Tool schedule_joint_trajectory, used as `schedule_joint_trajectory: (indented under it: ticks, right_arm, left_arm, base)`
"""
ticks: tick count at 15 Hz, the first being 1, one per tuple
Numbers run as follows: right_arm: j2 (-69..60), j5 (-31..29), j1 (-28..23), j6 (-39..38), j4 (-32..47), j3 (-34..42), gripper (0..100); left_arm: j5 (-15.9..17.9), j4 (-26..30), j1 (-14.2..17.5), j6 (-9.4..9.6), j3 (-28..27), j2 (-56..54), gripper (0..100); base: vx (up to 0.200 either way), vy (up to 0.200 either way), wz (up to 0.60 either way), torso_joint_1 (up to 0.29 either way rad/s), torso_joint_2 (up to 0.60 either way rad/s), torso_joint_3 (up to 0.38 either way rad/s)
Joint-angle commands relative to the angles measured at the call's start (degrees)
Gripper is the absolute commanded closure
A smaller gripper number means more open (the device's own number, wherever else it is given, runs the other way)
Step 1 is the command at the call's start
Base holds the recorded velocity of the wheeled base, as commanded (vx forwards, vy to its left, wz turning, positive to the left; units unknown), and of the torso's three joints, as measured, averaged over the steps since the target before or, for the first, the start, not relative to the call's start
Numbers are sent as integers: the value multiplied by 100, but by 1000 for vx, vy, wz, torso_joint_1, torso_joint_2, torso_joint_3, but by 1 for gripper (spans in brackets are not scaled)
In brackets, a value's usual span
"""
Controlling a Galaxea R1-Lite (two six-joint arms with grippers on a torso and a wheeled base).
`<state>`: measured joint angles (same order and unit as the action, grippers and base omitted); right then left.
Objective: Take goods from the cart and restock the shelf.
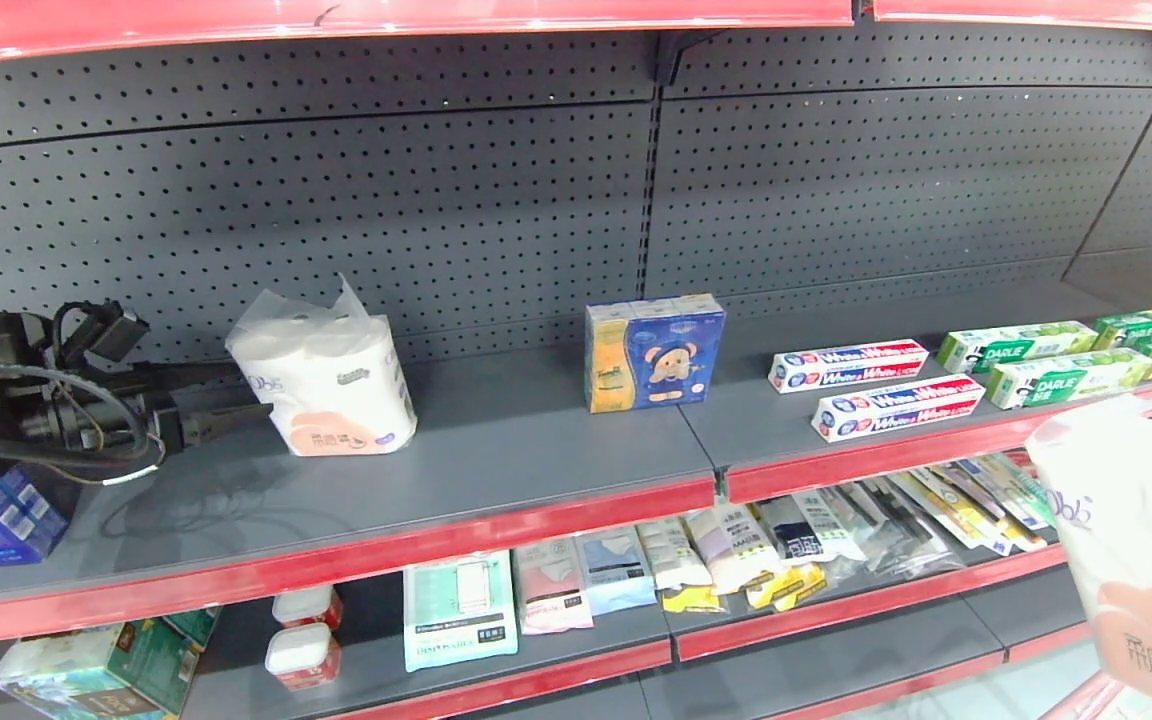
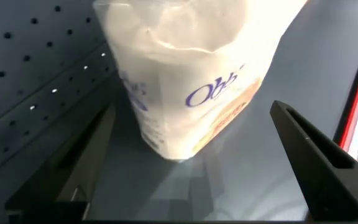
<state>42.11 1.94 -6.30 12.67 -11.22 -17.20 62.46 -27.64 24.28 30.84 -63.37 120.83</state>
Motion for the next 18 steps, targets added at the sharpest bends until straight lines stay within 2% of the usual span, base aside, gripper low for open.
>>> schedule_joint_trajectory:
  ticks: [1, 4, 8, 10, 12, 14, 18]
  right_arm:
    - [8, 0, -3, 8, -3, 6, 100]
    - [-36, -9, -3, 113, -3, 15, 100]
    - [-89, -62, -3, 298, -12, 200, 100]
    - [-71, -132, -3, 315, -3, 217, 100]
    - [-71, -150, 6, 359, -3, 235, 100]
    - [-89, -150, -3, 438, -3, 358, 100]
    - [-150, -211, 6, 526, -12, 463, 100]
  left_arm:
    - [38, -14, -20, 1, -255, 204, 0]
    - [90, -5, -11, 1, -765, 678, 0]
    - [337, -5, -178, -8, -879, 907, 0]
    - [495, 4, -249, -17, -1116, 1074, 0]
    - [671, 13, -293, -157, -1415, 1206, 0]
    - [864, 4, -416, -360, -1486, 1232, 0]
    - [996, -14, -627, -404, -1582, 1232, 0]
  base:
    - [0, 0, 0, 0, 0, 0]
    - [0, 0, 0, 0, 0, 0]
    - [0, 0, 0, 0, 0, 0]
    - [0, 0, 0, 0, 0, 0]
    - [0, 0, 0, 0, 0, 0]
    - [0, 0, 0, 0, 0, 0]
    - [0, 0, 0, 0, 0, 0]
